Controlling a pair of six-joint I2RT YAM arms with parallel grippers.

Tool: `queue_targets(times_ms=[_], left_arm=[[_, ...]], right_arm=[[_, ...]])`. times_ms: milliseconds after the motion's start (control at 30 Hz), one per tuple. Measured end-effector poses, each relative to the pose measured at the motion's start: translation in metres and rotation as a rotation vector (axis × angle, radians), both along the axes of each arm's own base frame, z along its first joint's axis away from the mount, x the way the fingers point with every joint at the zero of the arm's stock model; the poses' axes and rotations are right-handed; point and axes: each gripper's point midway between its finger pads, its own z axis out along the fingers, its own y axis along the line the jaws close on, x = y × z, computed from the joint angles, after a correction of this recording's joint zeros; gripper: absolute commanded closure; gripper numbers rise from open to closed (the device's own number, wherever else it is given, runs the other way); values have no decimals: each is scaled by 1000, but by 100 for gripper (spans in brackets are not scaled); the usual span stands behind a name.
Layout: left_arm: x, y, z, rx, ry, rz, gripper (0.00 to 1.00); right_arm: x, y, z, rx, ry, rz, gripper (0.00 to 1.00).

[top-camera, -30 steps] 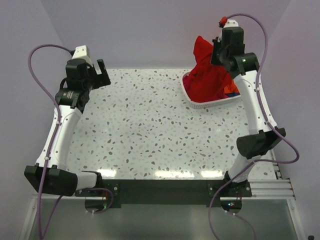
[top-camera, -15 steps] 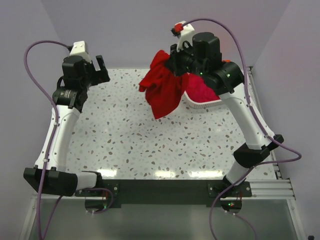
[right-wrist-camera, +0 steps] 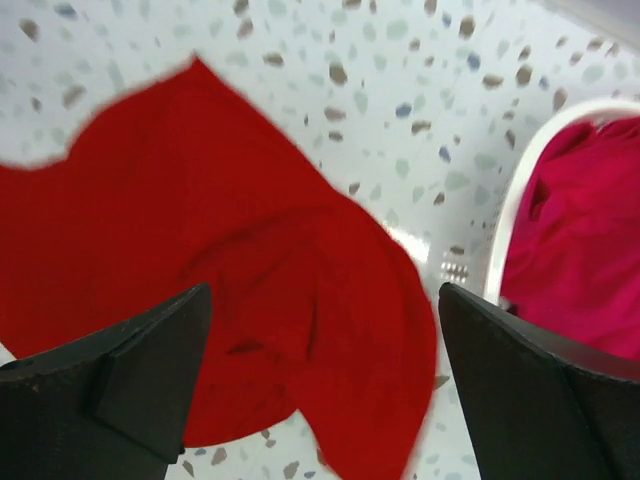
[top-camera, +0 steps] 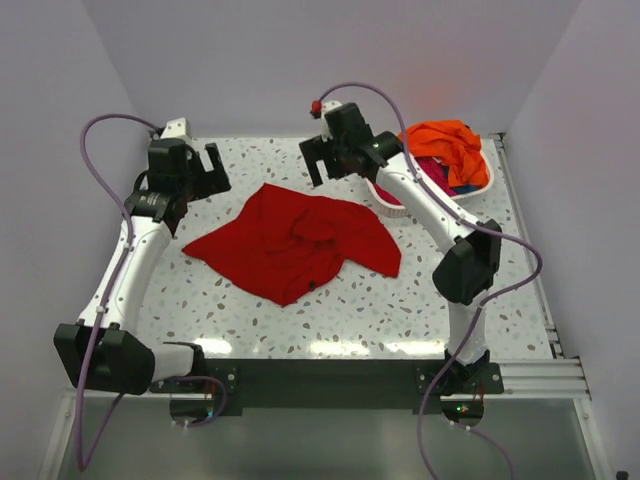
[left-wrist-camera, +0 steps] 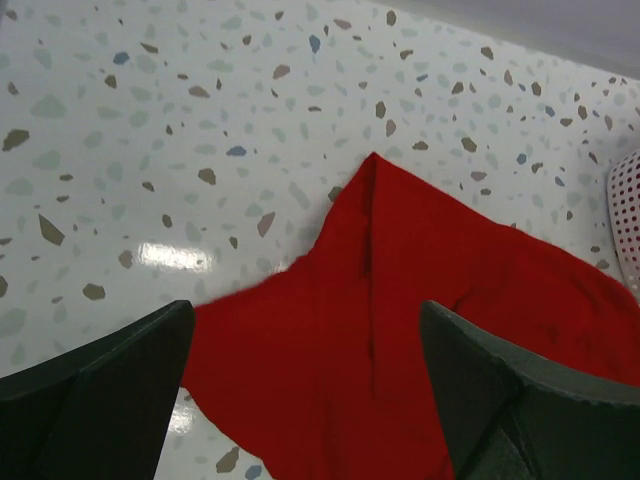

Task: Fold and stack the t-shirts
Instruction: Move the tshirt to the center of the board, then flatten the tshirt out

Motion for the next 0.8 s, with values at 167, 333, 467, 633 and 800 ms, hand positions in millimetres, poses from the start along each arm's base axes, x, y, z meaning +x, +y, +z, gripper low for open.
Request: queue_targets(times_ms=[167, 333, 467, 633, 800], left_arm=[[-10, -17, -49, -71, 107, -20, 3], [-17, -62, -87, -105, 213, -103, 7], [-25, -88, -123, -128, 311, -148, 11], [-29, -97, -162, -123, 418, -154, 18], [-39, -110, -188, -105, 504, -187, 20]], right_arm=[[-29, -11, -91, -92, 205, 12, 2], [-73, -31, -139, -130, 349, 16, 2], [-98, -44, -154, -132, 399, 9, 2], [-113, -54, -169, -120, 438, -16, 2], [-119, -70, -192, -121, 487, -68, 2]])
